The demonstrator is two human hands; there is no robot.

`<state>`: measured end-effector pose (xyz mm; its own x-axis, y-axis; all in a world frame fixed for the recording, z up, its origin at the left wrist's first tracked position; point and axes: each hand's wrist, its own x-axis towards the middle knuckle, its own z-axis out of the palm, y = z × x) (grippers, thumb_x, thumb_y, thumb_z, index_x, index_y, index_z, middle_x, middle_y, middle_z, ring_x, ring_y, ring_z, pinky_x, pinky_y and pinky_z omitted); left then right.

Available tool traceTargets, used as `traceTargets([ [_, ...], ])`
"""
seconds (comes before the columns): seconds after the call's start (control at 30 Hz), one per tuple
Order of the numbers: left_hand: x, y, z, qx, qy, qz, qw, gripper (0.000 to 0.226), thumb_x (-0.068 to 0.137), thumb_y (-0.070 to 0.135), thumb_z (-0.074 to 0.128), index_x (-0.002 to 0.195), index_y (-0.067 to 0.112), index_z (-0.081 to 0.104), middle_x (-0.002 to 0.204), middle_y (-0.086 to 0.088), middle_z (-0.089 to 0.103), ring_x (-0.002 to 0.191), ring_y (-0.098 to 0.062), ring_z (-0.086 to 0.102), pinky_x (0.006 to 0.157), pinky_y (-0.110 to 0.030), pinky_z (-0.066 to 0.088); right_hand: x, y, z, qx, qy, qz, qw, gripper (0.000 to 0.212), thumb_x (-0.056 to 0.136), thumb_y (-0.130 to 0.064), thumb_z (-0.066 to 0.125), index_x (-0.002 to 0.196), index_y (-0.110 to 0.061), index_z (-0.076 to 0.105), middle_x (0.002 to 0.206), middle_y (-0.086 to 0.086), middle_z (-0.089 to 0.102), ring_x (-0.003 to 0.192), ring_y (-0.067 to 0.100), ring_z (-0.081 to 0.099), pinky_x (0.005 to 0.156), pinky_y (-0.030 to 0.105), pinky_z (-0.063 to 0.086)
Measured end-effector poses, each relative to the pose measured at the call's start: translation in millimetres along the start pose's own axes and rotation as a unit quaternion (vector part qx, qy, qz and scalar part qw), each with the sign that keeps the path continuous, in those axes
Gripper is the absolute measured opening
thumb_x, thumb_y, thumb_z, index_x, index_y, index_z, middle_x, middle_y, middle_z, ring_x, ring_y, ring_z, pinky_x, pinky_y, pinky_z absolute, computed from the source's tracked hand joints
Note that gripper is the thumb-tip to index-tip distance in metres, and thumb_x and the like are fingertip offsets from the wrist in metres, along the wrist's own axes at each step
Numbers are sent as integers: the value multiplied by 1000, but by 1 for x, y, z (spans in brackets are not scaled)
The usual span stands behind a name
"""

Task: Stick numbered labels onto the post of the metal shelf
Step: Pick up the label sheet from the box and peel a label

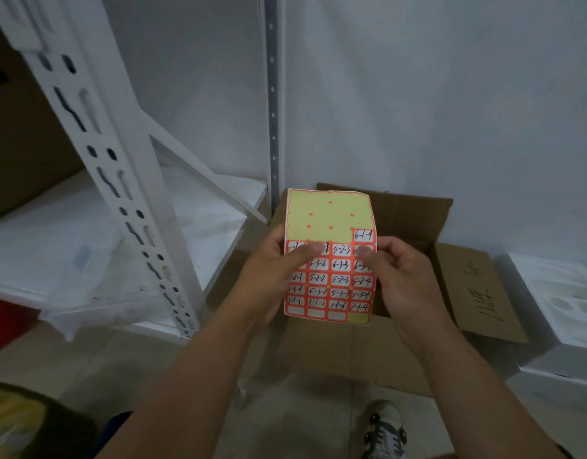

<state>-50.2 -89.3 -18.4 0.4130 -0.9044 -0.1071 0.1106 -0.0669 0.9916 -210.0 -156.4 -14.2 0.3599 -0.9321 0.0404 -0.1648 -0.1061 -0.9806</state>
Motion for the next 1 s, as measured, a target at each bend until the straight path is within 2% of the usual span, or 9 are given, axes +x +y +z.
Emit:
traceTargets([
  [0.1,-13,9,-8,7,-52,-5,999,24,84,26,68,108,30,63,102,5,75,92,-21,73,88,-47,55,-17,-4,1,-16,-1,-45,999,7,92,-29,56,97,-31,61,89,-13,72,79,0,69,64,20,56],
  [0.23,-21,13,-14,24,-42,7,999,15,84,28,66,99,30,64,91,9,76,83,-17,74,81,-42,57,-22,-5,6,1,-5,-74,997,7,91,-29,57,97,-31,60,88,-17,73,79,2,70,59,16,55],
  [0.37,-20,17,-22,33,-20,20,999,23,81,32,66,103,26,66,94,6,76,85,-18,74,85,-43,56,-14,-9,14,16,-1,-82,996,9,92,-30,57,99,-29,61,89,-14,73,80,5,71,64,22,58],
  [0.43,-19,19,-25,29,-12,26,999,24,86,27,63,109,22,66,99,3,76,89,-19,73,89,-45,56,-9,-9,16,36,19,-77,996,9,93,-29,57,100,-27,61,88,-12,74,78,7,72,64,26,58],
  [0.63,-16,21,-30,42,4,52,998,20,93,20,56,111,21,66,100,1,75,94,-18,72,91,-41,55,6,-6,16,93,88,-44,991,6,93,-30,57,98,-29,61,81,-21,72,75,3,71,57,18,54],
  [0.87,-13,19,-26,33,19,57,998,20,95,20,55,111,20,66,100,3,75,93,-18,72,91,-42,55,11,-2,18,86,91,-45,991,5,94,-30,56,98,-29,59,79,-22,70,75,-2,69,53,12,51],
  [1.0,-9,17,-22,12,47,49,998,21,95,22,56,116,20,62,105,2,73,96,-18,70,92,-41,54,10,-2,18,60,88,-58,993,3,94,-31,55,95,-33,58,84,-19,70,76,-2,69,58,16,52],
])
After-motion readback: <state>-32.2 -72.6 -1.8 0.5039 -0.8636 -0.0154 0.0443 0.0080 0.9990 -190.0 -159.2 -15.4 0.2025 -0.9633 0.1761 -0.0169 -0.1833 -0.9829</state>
